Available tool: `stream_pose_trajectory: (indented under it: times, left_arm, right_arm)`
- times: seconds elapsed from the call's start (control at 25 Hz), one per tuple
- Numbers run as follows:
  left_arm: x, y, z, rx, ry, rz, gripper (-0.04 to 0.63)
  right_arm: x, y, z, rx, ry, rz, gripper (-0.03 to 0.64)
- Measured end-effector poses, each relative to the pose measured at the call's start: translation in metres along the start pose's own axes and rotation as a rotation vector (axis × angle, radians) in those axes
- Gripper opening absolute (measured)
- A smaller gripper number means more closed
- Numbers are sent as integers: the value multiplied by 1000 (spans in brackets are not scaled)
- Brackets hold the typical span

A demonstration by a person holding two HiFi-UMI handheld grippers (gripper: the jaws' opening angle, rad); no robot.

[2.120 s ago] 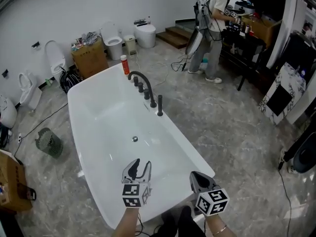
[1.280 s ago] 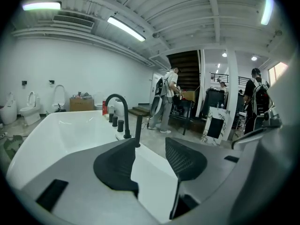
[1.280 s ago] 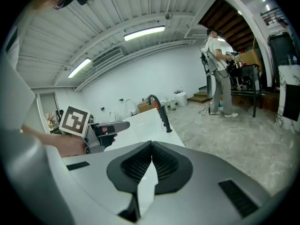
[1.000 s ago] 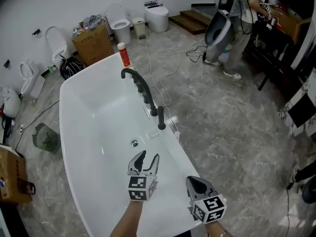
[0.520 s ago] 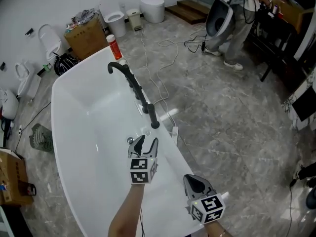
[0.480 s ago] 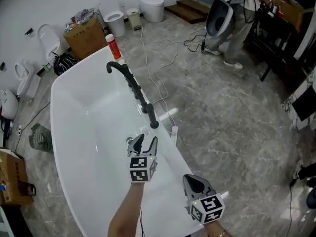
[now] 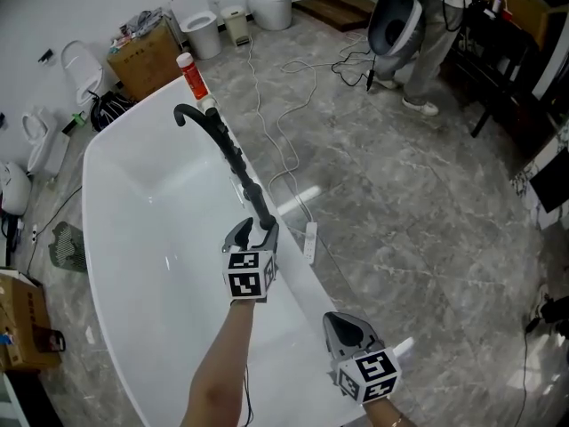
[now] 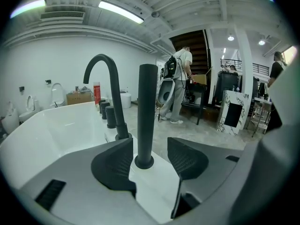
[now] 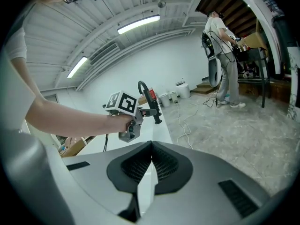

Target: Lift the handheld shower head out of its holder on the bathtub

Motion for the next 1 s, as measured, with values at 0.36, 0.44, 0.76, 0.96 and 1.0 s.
stream_pose_trajectory:
  times: [0.36, 0.44, 0.76, 0.96, 1.0]
  left_arm:
    - [11, 6, 43, 29, -52, -25, 236]
    - [13, 6, 45, 31, -49, -32, 217]
    - [33, 22, 38, 49, -41, 13, 150]
    - [48, 33, 18, 42, -33, 25, 149]
    - [52, 35, 13, 39, -24, 26, 149]
  right_arm:
    - [1, 28, -4, 12, -9, 17, 6]
    - [1, 29, -6, 11, -11, 18, 6]
    - [6, 30, -25, 10, -9, 31, 6]
    - [19, 23, -40, 7, 9, 36, 6]
    - [21, 22, -42, 5, 12, 36, 6]
Point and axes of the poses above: the fingertips, and each gripper's own axes: z forward along the fingers, y to its right, x out of its top, the point moved 9 cm from there along -z, backward along the fingers, and after that the axes turned 5 degrees about -z, right-handed, at the moved point
